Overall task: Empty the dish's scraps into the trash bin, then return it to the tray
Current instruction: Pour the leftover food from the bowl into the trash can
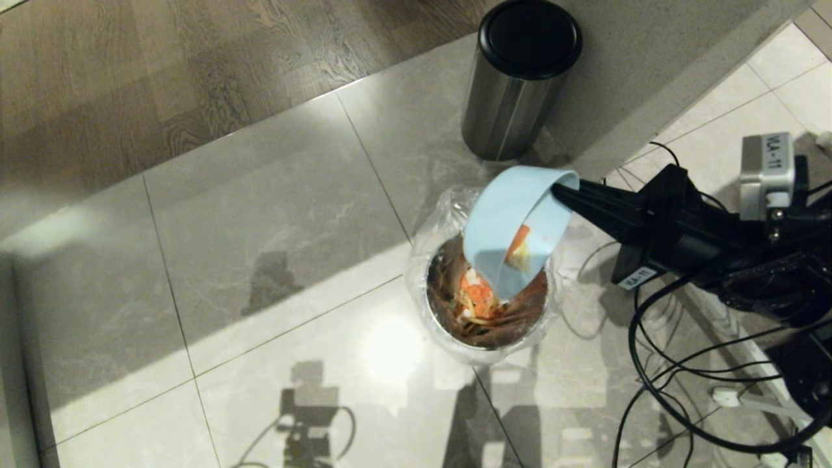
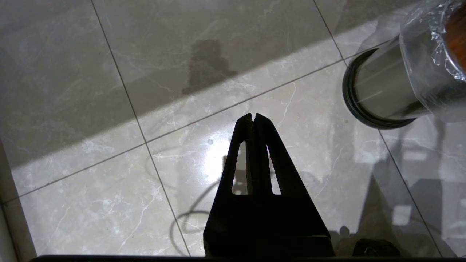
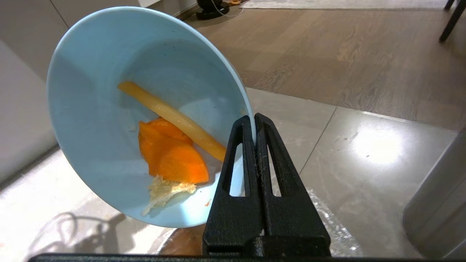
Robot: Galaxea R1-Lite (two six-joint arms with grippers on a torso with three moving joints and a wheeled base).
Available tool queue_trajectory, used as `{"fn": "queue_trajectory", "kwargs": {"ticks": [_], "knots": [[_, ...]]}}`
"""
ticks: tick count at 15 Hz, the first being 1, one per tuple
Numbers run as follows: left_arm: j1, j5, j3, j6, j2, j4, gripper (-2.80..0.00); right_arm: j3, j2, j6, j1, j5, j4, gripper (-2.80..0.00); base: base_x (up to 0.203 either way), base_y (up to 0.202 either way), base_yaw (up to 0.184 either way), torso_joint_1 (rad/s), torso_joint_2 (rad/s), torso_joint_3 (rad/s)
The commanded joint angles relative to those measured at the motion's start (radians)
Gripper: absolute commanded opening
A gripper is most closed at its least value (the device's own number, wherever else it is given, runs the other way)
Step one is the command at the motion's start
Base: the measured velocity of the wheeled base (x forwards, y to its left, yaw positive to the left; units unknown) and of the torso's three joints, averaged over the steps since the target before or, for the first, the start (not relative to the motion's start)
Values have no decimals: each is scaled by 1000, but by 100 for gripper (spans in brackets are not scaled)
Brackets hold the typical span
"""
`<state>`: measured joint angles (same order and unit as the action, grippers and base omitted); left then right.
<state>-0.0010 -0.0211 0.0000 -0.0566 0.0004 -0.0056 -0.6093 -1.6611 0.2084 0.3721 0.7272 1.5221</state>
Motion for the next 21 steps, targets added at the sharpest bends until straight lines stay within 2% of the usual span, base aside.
{"fn": "queue_trajectory", "kwargs": {"ticks": [1, 5, 6, 8, 9, 15, 21], "knots": [[0, 0, 0, -1, 1, -1, -280, -12, -2, -13, -10, 4, 48, -280, 0, 0, 0, 0, 0, 0], [0, 0, 0, 0, 1, -1, -280, -90, -1, -77, -10, 8, 48, -280, 0, 0, 0, 0, 0, 0], [-1, 0, 0, 0, 1, -1, -280, -113, -1, -79, -10, 38, 48, -280, 0, 0, 0, 0, 0, 0], [-1, 0, 0, -1, 1, -1, -280, -151, 1, -75, -10, 158, 48, -280, 0, 0, 0, 0, 0, 0], [-1, 0, 0, -1, 1, -1, -280, -155, 3, -75, -9, 173, 48, -280, 0, 0, 0, 0, 0, 0], [0, 0, 0, 0, 1, -1, -280, -171, 22, -95, -5, 198, 48, -280, 0, 0, 0, 0, 0, 0], [1, 0, 0, 0, 1, -1, -280, -213, 46, -209, -10, 199, 48, -280, 0, 0, 0, 0, 0, 0]]}}
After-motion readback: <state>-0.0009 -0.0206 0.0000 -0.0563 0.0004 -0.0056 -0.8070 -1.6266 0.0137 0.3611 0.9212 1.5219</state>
